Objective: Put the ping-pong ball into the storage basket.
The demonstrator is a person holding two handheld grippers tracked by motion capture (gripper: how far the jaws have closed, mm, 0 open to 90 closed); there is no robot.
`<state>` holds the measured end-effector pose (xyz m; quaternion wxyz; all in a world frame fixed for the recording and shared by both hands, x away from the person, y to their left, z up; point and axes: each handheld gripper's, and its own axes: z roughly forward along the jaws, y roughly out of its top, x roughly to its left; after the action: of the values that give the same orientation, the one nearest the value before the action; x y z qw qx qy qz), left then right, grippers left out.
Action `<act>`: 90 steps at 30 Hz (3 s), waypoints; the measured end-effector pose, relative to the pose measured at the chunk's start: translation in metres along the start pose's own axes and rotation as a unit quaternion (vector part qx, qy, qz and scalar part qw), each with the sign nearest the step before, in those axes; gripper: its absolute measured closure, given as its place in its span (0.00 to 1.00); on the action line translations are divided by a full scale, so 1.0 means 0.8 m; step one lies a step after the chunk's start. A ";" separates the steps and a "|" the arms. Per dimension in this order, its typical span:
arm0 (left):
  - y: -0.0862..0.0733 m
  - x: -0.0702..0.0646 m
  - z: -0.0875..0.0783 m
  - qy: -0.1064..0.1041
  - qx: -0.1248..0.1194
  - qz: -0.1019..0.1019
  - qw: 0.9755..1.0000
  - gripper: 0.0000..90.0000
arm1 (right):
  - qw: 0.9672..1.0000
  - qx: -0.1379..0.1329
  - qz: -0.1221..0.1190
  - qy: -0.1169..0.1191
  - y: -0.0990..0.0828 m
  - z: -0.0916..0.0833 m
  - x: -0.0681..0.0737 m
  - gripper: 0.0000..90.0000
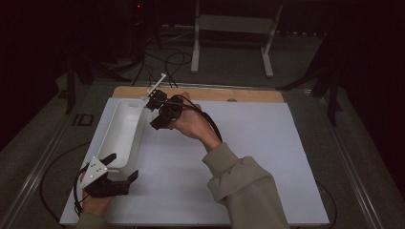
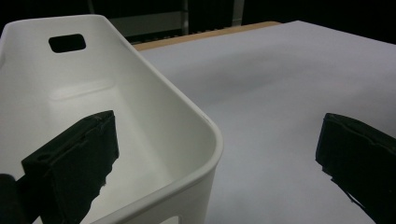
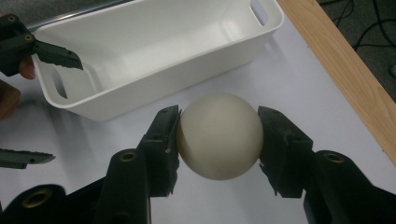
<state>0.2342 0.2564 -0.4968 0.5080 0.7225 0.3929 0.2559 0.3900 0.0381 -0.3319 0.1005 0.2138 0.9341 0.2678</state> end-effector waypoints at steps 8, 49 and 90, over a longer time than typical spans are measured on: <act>0.000 0.000 0.000 0.000 0.000 0.000 1.000 0.00 | 1.000 -0.002 -0.006 0.003 0.006 0.003 0.005 0.56; 0.000 0.000 0.000 0.000 -0.001 -0.001 1.000 0.00 | 1.000 -0.013 -0.016 0.018 0.023 0.025 0.029 0.56; 0.000 0.000 -0.001 -0.002 -0.003 -0.002 1.000 0.00 | 0.999 -0.035 -0.009 0.031 0.035 0.052 0.051 0.56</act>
<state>0.2336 0.2564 -0.4963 0.5110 0.7208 0.3931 0.2546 0.3758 0.0971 -0.3549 0.0812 0.1933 0.9286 0.3062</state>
